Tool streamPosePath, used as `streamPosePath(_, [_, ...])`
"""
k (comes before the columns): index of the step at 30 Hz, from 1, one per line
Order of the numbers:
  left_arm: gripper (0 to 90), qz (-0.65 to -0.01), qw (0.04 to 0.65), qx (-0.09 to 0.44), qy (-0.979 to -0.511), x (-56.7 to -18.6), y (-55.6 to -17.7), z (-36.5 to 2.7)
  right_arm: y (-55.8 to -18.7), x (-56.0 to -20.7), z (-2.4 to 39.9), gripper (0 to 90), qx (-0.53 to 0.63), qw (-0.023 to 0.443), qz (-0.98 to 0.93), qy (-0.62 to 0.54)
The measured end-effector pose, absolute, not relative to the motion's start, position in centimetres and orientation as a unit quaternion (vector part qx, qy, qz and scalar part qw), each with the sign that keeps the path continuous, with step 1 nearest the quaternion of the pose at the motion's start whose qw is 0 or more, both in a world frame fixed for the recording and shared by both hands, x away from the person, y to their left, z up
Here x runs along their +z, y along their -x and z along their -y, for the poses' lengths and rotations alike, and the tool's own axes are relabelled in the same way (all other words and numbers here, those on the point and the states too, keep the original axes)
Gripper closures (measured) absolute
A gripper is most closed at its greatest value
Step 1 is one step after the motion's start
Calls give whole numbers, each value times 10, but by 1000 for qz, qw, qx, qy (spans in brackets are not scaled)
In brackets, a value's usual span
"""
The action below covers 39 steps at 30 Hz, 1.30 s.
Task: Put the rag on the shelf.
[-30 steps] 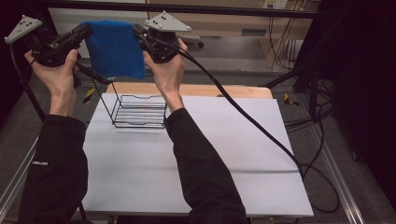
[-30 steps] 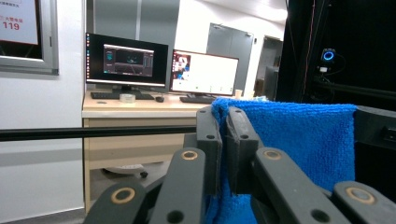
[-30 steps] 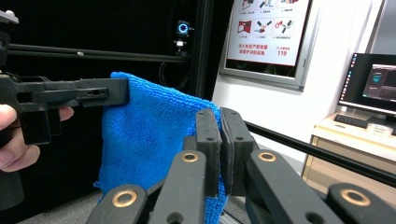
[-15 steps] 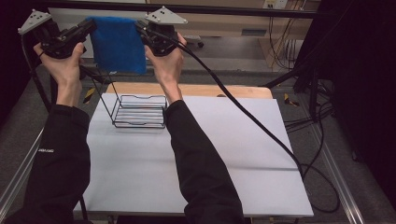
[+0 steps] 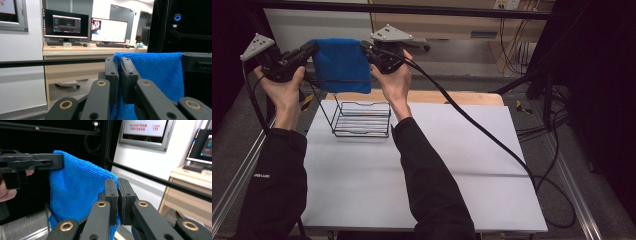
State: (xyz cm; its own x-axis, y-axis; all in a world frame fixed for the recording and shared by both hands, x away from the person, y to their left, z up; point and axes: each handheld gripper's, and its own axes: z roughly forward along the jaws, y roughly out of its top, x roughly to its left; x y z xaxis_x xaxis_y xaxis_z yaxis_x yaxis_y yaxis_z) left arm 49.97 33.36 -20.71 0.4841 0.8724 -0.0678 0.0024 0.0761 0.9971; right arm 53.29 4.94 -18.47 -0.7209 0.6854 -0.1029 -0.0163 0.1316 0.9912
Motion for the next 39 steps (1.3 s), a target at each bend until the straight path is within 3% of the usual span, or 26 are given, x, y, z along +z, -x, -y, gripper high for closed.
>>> streamPosePath(13, [849,-368,633,339,-591,-231,-476,-342,-509,-198,-49,872,591,261,-734,-207])
streamPosePath(29, [821,-370,591,329,-637,-247,-462,-347,-488,-207,-55,872,548,225,-780,-200])
streamPosePath(39, [740,-386,561,306,-665,-233,-447,-356,-481,-217,-61,872,523,212,-801,-201])
